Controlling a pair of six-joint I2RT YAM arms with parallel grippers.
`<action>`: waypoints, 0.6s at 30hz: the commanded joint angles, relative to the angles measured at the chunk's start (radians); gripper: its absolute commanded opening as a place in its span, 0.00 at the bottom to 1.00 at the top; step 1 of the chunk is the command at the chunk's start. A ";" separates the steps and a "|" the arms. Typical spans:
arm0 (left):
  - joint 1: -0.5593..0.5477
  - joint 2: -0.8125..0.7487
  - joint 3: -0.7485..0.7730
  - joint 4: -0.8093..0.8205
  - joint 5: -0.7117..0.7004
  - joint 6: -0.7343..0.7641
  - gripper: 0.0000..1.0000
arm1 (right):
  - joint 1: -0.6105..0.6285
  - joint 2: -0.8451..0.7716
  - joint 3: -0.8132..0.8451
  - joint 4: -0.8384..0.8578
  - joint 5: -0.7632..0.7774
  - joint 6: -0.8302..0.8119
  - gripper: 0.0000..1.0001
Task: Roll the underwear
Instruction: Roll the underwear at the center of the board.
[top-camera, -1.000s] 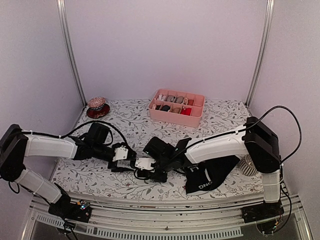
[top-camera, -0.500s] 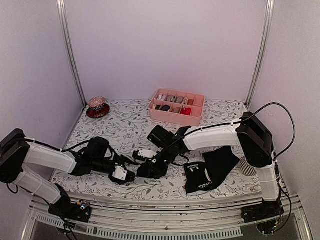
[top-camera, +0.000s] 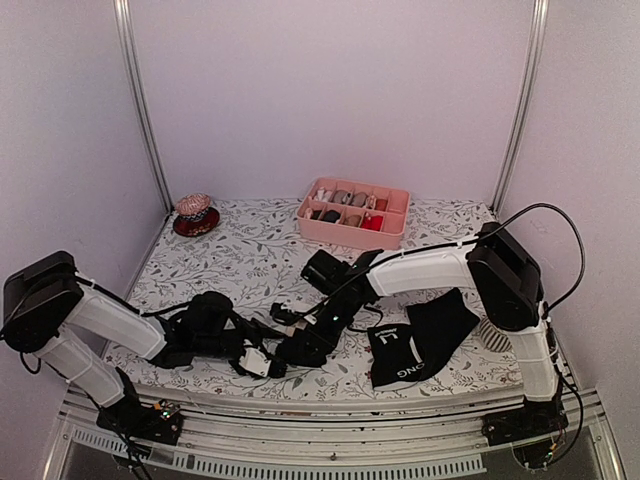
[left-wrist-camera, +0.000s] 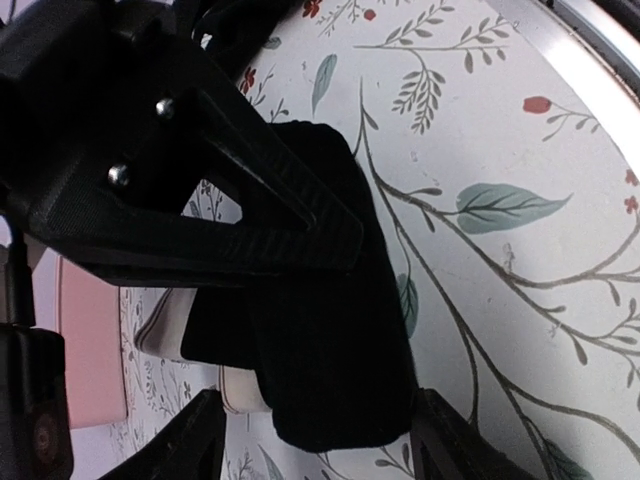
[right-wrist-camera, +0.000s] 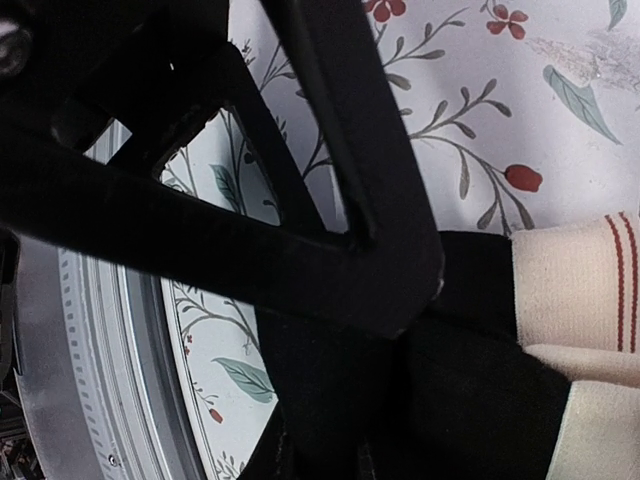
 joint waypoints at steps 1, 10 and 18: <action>-0.023 0.012 -0.024 0.030 -0.028 -0.004 0.64 | -0.013 0.026 0.031 -0.020 -0.051 0.025 0.11; -0.065 0.056 -0.019 0.030 -0.086 0.009 0.55 | -0.019 0.037 0.035 -0.005 -0.068 0.048 0.13; -0.098 0.074 -0.005 -0.013 -0.129 0.014 0.09 | -0.025 0.044 0.035 -0.007 -0.025 0.049 0.15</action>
